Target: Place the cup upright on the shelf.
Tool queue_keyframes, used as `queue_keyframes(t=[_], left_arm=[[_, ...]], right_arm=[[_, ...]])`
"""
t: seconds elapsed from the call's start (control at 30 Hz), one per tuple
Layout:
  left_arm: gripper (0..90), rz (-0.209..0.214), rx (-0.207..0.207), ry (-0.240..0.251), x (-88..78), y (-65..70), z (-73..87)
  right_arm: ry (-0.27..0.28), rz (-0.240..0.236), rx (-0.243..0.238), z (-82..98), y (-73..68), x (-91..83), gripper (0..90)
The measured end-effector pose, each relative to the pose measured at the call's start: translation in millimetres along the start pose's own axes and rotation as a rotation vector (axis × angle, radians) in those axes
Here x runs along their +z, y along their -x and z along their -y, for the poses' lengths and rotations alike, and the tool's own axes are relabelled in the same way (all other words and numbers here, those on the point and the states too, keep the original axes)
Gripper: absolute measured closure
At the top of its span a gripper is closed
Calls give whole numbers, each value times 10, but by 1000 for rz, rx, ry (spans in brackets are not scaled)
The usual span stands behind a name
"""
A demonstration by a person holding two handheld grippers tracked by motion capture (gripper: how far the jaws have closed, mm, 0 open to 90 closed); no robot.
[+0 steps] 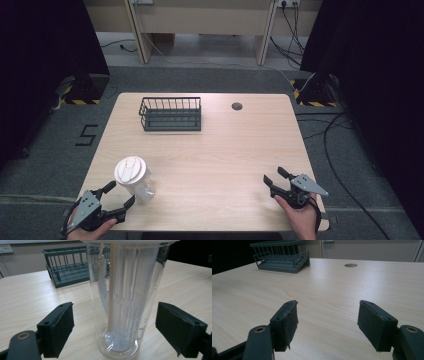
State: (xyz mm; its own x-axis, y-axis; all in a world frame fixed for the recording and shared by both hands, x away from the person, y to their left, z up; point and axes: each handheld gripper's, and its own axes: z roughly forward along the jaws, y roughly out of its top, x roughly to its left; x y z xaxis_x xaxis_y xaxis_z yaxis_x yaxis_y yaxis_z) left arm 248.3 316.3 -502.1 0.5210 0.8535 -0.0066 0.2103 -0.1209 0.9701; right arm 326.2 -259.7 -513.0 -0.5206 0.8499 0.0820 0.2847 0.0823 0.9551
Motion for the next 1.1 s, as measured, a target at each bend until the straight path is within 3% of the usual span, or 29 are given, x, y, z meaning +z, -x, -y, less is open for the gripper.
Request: queue_keyframes(t=[0.27,0.67,1.1], left_arm=[[143,15,5,-12,78,51,-13],[142,-9,12,-45,291,73,-44],[136,7,18,-48,502,8,-95]], right_arm=[[2,-2,-1,1,-2,-1,329],[-10,-2,-2,-4,-4,8,331],[-14,-3,-5,-6,-6,12,331]])
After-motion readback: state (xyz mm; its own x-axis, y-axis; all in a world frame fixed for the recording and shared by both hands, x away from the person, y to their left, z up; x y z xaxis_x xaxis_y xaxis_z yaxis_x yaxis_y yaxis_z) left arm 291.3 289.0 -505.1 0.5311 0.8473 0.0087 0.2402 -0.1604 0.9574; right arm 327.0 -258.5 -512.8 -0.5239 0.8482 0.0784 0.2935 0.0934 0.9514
